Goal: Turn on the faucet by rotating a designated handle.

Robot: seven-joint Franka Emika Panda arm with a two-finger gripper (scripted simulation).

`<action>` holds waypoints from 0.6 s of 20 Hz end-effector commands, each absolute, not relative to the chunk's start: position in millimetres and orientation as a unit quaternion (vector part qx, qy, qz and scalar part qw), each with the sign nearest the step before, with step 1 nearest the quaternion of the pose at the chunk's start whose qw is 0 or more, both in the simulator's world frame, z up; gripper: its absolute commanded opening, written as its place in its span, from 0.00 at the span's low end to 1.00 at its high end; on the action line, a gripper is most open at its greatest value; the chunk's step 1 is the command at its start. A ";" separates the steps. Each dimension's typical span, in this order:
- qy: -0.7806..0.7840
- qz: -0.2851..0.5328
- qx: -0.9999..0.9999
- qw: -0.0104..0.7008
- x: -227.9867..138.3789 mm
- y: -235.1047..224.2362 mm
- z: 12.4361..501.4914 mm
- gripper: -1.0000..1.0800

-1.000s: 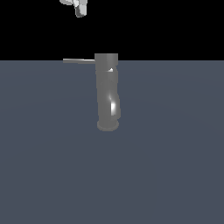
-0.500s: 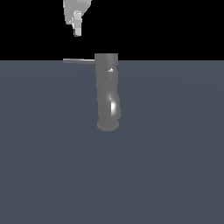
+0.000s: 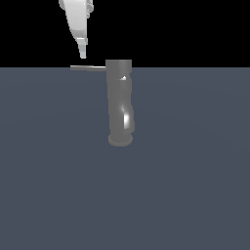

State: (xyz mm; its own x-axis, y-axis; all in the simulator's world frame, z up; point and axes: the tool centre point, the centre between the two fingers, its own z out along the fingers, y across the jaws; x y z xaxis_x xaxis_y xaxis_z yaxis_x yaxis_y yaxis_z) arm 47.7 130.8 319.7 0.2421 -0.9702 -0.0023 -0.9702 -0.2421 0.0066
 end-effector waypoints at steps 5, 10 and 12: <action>-0.655 -0.001 0.756 0.001 63.1 143.5 297.8 0.00; -0.671 0.000 0.742 0.000 69.2 149.0 288.1 0.00; -0.674 0.000 0.738 0.000 70.5 150.2 286.0 0.00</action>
